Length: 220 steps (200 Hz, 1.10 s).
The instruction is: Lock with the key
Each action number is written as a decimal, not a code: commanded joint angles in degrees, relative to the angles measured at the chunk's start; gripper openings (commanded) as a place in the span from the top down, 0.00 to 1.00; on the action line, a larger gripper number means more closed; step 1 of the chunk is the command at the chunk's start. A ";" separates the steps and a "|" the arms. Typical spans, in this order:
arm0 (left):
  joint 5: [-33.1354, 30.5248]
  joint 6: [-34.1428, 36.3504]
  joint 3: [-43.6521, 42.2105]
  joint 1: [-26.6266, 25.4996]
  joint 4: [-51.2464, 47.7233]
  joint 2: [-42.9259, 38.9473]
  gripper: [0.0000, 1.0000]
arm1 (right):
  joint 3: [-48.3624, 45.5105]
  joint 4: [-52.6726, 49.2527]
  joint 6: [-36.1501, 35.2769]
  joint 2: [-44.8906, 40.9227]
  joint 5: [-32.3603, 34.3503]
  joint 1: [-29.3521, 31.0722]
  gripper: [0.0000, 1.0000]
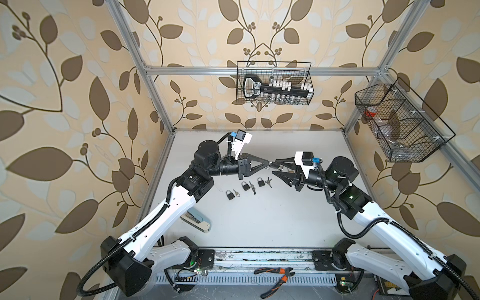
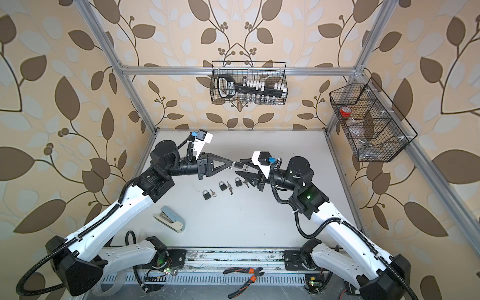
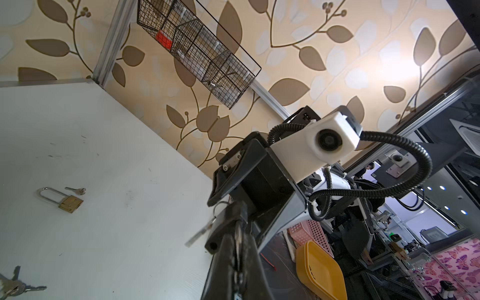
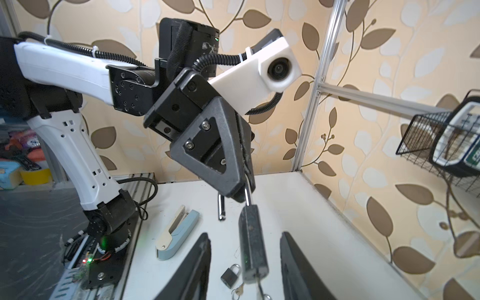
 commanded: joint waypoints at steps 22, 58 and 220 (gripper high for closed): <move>2.35 -1.29 -0.73 -0.32 6.33 -2.86 1.00 | 0.64 4.32 2.44 -0.43 -4.95 0.00 0.72; 2.65 -1.28 -0.43 -0.28 6.58 -2.97 1.00 | 0.28 4.58 4.09 -0.28 -4.54 0.01 0.76; 3.12 0.48 -0.56 -0.39 5.34 -4.63 1.00 | 0.97 7.34 9.43 1.36 -6.86 0.04 0.91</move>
